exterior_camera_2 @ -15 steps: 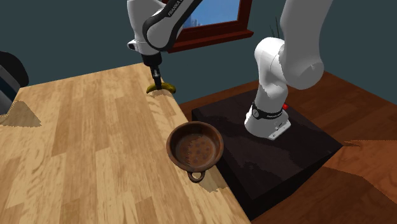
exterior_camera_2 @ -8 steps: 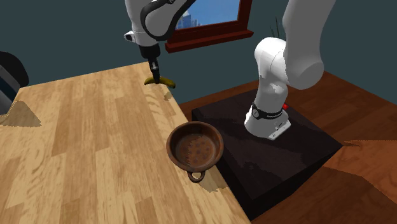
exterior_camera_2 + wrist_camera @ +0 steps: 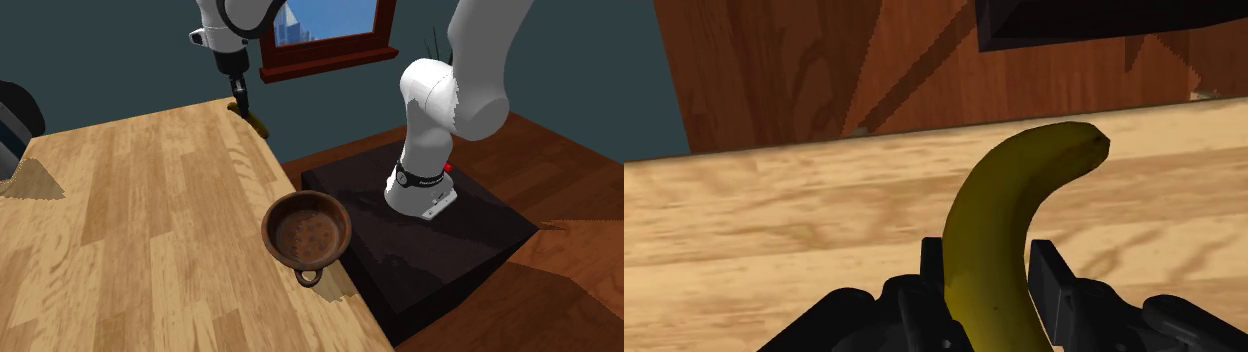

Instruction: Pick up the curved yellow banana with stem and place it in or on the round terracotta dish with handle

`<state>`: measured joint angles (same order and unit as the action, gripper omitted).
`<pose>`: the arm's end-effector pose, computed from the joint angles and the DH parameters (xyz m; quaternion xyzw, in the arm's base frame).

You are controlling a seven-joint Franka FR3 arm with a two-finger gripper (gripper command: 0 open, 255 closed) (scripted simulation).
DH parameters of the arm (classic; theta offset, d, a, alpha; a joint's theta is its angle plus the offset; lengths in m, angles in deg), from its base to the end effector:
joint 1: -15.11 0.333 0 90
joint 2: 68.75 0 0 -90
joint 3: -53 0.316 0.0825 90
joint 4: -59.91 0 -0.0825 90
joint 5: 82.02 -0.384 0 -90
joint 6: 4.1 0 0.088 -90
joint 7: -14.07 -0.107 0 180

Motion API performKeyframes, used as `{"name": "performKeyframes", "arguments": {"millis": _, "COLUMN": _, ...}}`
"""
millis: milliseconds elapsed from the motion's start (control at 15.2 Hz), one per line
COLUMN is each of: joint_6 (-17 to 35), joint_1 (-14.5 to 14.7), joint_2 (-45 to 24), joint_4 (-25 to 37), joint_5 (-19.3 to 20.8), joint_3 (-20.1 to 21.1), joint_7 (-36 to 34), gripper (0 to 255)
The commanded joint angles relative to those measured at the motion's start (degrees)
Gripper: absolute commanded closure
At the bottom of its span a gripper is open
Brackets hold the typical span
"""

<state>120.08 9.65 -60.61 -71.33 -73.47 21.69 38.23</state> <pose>0.3917 -0.3035 0.4012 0.9975 -0.0658 -0.0119 0.0218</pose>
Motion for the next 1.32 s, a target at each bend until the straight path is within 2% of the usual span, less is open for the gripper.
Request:
{"name": "performKeyframes", "arguments": {"millis": 0, "joint_6": -1.6, "joint_1": 0.0, "joint_2": 0.8, "joint_4": 0.9, "joint_5": 0.3, "joint_3": 0.2, "joint_7": -0.2, "gripper": 255}}
{"name": "performKeyframes", "arguments": {"millis": 396, "joint_6": -6.2, "joint_1": 0.0, "joint_2": 2.8, "joint_4": 3.6, "joint_5": 0.9, "joint_3": 0.8, "joint_7": -0.6, "gripper": 255}}
{"name": "performKeyframes", "arguments": {"millis": 792, "joint_6": -7.3, "joint_1": 2.0, "joint_2": 10.7, "joint_4": -3.8, "joint_5": 3.2, "joint_3": 7.1, "joint_7": -10.6, "gripper": 255}}
{"name": "performKeyframes", "arguments": {"millis": 1254, "joint_6": -8.9, "joint_1": 5.1, "joint_2": 17.1, "joint_4": -9.6, "joint_5": 2.1, "joint_3": 14.9, "joint_7": -21.2, "gripper": 255}}
